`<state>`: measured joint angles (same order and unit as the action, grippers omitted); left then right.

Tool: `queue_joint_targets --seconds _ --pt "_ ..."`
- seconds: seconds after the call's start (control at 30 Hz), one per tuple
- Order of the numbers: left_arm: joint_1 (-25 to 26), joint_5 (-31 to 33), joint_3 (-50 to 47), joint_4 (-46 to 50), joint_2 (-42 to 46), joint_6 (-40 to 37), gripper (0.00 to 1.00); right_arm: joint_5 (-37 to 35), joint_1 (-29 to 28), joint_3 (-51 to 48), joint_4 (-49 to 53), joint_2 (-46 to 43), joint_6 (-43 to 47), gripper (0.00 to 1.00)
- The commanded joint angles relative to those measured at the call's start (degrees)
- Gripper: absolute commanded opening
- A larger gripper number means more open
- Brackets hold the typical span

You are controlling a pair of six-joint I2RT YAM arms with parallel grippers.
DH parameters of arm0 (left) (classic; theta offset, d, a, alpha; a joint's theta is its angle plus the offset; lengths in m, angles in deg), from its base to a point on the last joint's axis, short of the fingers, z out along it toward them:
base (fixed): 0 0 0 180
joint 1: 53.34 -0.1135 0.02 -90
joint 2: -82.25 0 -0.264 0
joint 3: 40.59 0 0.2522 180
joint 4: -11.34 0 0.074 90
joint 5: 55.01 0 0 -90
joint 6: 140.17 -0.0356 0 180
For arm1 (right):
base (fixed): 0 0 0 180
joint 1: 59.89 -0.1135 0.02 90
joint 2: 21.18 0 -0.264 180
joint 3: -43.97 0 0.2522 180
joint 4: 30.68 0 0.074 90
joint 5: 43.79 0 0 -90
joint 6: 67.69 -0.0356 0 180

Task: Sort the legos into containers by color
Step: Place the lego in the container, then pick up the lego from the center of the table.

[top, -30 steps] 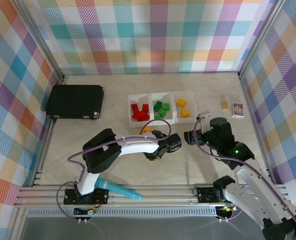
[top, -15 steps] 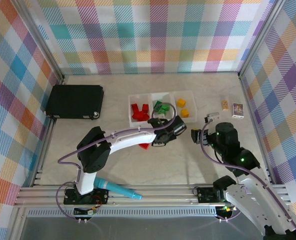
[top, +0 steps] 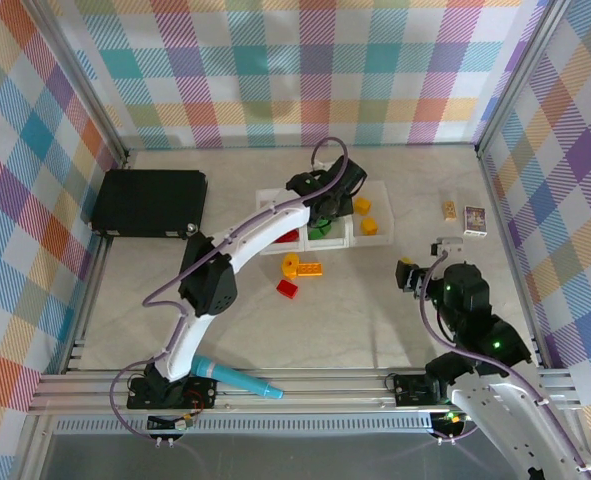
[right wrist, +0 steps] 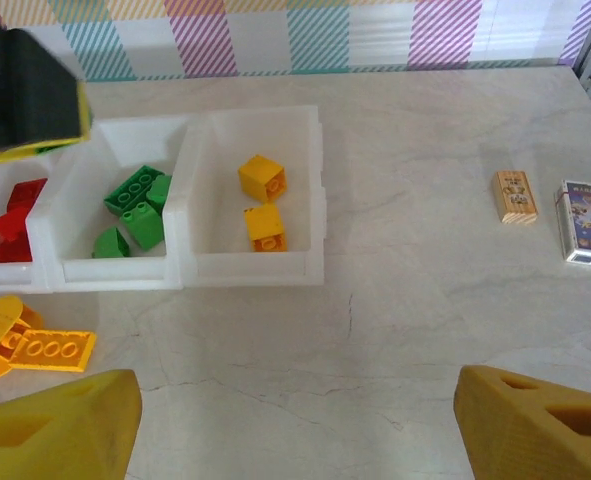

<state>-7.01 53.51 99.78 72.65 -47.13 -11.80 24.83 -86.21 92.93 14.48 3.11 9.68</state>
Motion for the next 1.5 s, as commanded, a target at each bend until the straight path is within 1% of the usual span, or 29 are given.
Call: queue_joint_targets --seconds 0.0,0.1,0.2,0.3,0.33,0.4,0.5,0.57,0.7,0.87,0.97,1.13,1.27,1.37,1.47 --pt "-1.4 1.3 4.7 4.9 -3.5 -3.8 0.34 0.6 -0.3 -0.2 0.5 -0.9 -4.4 0.83" --pt "-2.5 1.3 5.2 3.6 -4.9 -4.2 0.36 1.4 -0.3 0.5 1.6 0.1 -6.4 0.83" --pt "-3.5 0.0 5.3 2.0 -5.9 -4.6 0.37 2.5 -0.3 1.2 2.8 1.3 -7.7 0.83" --pt "-4.1 -1.7 5.2 0.7 -6.8 -4.7 0.41 3.5 -0.3 1.4 3.6 2.0 -8.8 0.83" --pt "-4.3 -2.2 5.2 0.3 -7.0 -4.7 0.43 3.9 -0.3 1.4 3.9 2.0 -9.2 0.83" --pt "-4.5 -2.7 5.1 -0.3 -7.3 -4.2 0.52 4.4 -0.3 1.4 4.6 1.9 -9.9 0.83" --pt "-4.4 -4.4 4.9 -1.9 -7.3 -3.9 0.56 5.4 -0.3 1.6 5.2 1.3 -10.8 0.83" --pt "-4.5 -5.3 4.8 -2.7 -7.1 -3.6 0.63 6.1 -0.3 1.9 5.8 1.1 -12.0 0.83" --pt "-4.4 -6.4 2.1 -6.0 -3.4 -4.1 0.76 9.7 -0.3 3.5 7.1 2.8 -14.3 0.84" --pt "-4.5 -5.6 -8.1 -12.0 6.4 -7.6 0.93 17.4 -0.3 5.8 7.5 8.1 -16.0 0.84" --pt "-4.5 -3.1 -16.8 -14.9 14.0 -9.3 1.00 20.1 -0.3 6.9 6.8 11.2 -16.3 0.85" --pt "-4.6 -0.8 -36.0 -18.7 29.4 -10.3 1.00 20.6 -0.3 7.9 6.4 14.3 -16.9 0.86" --pt "-4.4 -3.7 -50.8 -17.0 40.4 -9.9 1.00 20.5 -0.3 7.8 5.4 15.6 -17.9 0.86" --pt "-3.9 -5.5 -58.4 -12.3 44.7 -6.9 1.00 20.2 -0.4 7.3 4.7 16.4 -18.3 0.86" --pt "-2.4 -6.2 -63.3 -8.2 45.9 -2.4 1.00 20.2 -0.3 6.3 3.9 16.9 -18.2 0.87"
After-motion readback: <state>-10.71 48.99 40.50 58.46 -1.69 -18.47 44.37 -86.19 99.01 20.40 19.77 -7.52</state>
